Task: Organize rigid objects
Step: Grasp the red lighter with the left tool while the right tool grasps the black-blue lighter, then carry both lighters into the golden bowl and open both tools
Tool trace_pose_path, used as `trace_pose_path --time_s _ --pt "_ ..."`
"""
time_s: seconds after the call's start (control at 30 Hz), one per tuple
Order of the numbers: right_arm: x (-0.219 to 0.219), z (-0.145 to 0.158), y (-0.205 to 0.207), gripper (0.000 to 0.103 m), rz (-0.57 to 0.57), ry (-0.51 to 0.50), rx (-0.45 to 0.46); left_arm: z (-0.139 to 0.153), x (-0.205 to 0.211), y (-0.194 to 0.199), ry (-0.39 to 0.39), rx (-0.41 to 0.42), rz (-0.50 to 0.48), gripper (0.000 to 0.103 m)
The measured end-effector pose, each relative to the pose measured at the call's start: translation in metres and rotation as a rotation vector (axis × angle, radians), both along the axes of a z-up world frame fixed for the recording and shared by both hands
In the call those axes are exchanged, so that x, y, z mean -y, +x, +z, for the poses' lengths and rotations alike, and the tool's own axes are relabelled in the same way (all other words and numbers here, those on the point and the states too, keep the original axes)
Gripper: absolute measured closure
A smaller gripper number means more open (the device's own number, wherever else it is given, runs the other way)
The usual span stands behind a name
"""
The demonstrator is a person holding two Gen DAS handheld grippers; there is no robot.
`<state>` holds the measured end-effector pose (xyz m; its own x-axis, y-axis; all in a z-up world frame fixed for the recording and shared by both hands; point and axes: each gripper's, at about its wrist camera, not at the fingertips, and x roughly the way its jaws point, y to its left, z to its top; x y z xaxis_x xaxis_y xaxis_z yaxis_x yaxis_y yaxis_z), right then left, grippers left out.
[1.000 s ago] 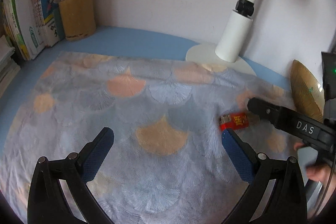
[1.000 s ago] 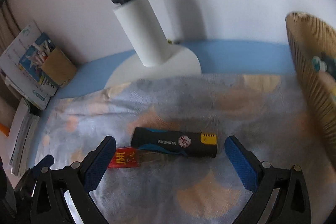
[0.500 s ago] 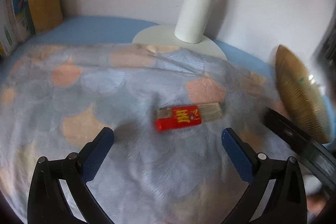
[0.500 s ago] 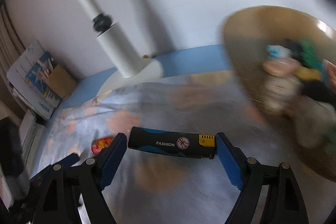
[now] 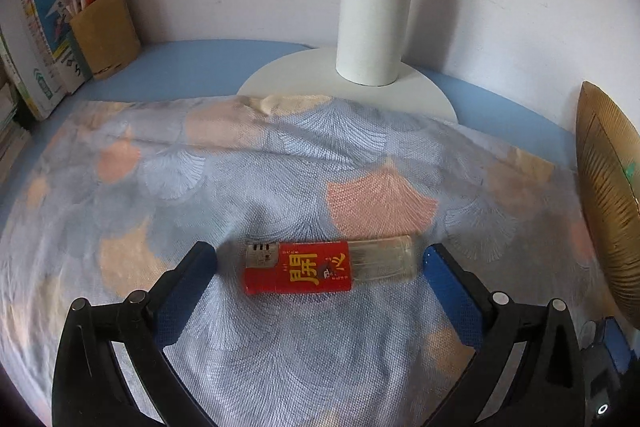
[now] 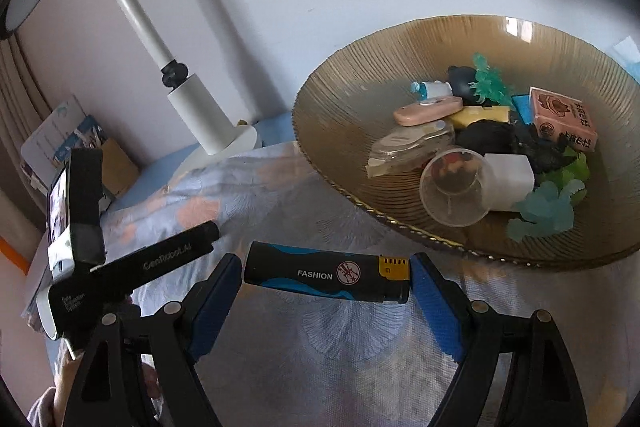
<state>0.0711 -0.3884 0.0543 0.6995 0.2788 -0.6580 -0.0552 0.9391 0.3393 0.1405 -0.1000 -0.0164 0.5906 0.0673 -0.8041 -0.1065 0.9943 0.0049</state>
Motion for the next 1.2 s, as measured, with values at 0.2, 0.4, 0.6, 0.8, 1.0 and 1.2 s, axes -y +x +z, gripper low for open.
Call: trace_pose_path --time_s 0.2,0.4,0.6,0.8,1.0,1.2 --pt "-0.006 -0.001 0.002 0.019 0.001 -0.002 -0.001 0.000 0.000 0.005 0.000 0.000 0.008 0.000" --pt "-0.002 -0.002 0.003 0.019 -0.014 0.008 -0.011 0.008 -0.012 0.001 -0.018 0.040 0.035 0.026" --pt "-0.003 0.001 0.001 0.019 -0.009 0.001 0.015 0.009 -0.013 0.000 -0.047 0.054 0.027 0.026" --pt "-0.011 0.006 -0.004 0.019 0.015 -0.025 0.054 0.010 -0.017 -0.001 -0.069 0.065 0.042 0.026" --pt "-0.005 0.015 -0.018 0.019 0.042 0.040 0.158 0.016 -0.023 -0.009 -0.084 0.120 0.058 0.026" --pt "0.004 0.015 -0.021 0.019 0.063 0.120 0.181 0.025 -0.009 -0.017 -0.010 0.182 0.036 0.026"
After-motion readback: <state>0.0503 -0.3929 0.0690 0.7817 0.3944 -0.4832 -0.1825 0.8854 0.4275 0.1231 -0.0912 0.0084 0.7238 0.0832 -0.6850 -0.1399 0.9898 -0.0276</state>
